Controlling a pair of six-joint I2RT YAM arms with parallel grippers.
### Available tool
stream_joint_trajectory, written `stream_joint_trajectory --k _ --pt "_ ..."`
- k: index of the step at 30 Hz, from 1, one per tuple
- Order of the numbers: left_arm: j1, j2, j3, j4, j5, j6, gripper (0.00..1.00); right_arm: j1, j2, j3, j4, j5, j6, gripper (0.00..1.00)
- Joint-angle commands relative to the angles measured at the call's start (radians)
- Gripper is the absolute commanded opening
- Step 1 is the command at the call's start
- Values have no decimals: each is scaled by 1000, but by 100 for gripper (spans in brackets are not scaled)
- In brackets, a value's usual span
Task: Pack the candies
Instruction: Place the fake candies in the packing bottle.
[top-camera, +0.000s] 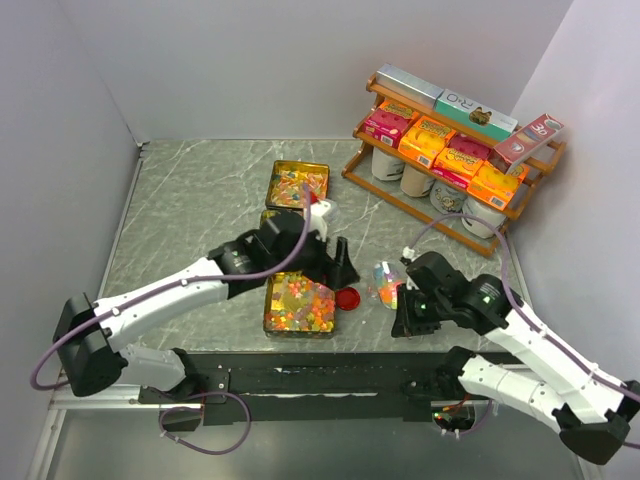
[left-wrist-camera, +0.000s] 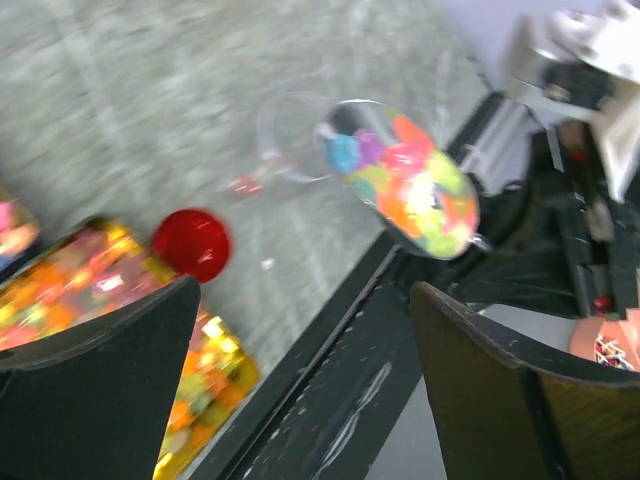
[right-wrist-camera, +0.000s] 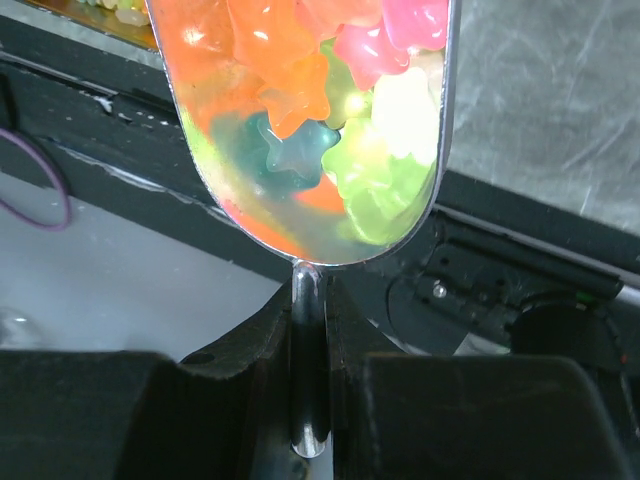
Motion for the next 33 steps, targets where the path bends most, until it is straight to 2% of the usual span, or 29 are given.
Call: stream_joint_trajectory --k 1,6,7,10,16,33 --pt "-85 57 41 143 -80 31 94 -30 -45 10 -53 -45 36 0" --pt "-154 153 88 172 -159 62 99 -42 -53 27 -67 -73 31 0" --pt "-160 166 113 171 -171 63 97 -47 -55 30 -68 -78 31 0" --pt "-177 203 143 166 -202 85 96 -52 -56 43 -69 -94 30 0" --pt "-180 239 139 137 -197 105 96 -70 -45 90 -76 -108 28 0" --pt "-182 265 82 194 -183 105 97 -157 -38 118 -50 -202 28 0"
